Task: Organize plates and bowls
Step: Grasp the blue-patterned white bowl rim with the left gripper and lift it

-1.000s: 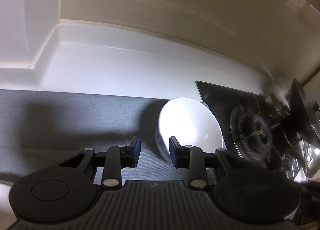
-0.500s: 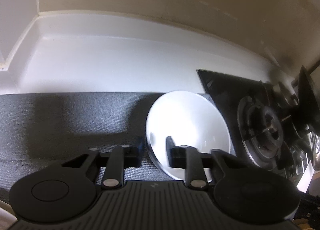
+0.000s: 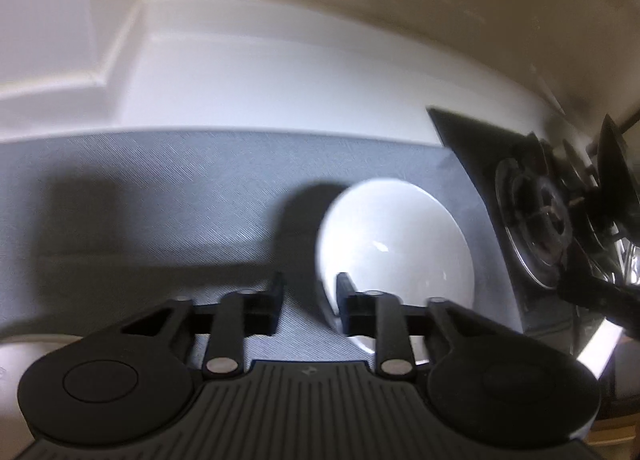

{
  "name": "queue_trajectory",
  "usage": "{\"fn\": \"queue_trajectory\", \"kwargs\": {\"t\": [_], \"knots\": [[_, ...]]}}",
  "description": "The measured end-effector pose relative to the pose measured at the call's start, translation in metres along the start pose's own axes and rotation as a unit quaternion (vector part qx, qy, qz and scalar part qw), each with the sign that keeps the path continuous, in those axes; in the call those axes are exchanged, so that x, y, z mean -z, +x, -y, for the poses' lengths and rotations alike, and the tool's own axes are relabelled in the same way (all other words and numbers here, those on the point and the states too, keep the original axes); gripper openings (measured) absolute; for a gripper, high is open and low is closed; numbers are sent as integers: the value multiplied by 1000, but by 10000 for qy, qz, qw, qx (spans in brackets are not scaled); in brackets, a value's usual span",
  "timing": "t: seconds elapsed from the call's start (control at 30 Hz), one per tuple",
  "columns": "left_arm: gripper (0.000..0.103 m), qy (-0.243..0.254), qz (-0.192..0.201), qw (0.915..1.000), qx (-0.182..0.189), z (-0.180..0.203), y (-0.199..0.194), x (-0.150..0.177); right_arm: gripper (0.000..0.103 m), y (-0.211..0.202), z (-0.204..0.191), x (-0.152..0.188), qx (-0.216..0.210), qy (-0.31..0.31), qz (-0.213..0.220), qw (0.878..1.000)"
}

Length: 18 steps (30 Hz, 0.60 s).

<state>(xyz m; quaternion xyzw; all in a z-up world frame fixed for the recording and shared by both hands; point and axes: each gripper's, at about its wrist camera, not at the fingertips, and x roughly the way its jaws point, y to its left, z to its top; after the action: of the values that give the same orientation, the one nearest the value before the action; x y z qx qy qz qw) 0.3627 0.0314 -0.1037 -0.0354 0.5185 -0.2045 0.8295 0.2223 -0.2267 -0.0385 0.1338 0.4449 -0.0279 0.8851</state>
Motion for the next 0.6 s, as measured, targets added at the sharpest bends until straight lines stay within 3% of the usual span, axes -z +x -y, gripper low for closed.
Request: {"fn": "queue_trajectory", "kwargs": {"t": [0.17,0.23,0.4,0.5,0.53,0.57,0.6], "knots": [[34,79,281,9995,139,-1,-11,1,31,31,-18,-14,-202,-238,-253,9992],[30,120,319,9994,107,1,-10,2,31,44,-28,-17,-177,-378,-300,9987],[9,208,378,9990,89,6,-5,6,32,74,-40,-20,-131,-545,-532,9970],[7,268,447,9986,77,9,-6,8,31,86,-40,-18,-129,-517,-677,9963],[7,307,481,9984,50,11,-5,9,25,87,-39,-18,-199,-478,-704,9962],[7,318,513,9982,41,12,-6,10,10,89,-37,-17,-301,-434,-707,9961],[7,320,523,9981,33,13,-6,10,7,90,-36,-17,-384,-394,-730,9958]]}}
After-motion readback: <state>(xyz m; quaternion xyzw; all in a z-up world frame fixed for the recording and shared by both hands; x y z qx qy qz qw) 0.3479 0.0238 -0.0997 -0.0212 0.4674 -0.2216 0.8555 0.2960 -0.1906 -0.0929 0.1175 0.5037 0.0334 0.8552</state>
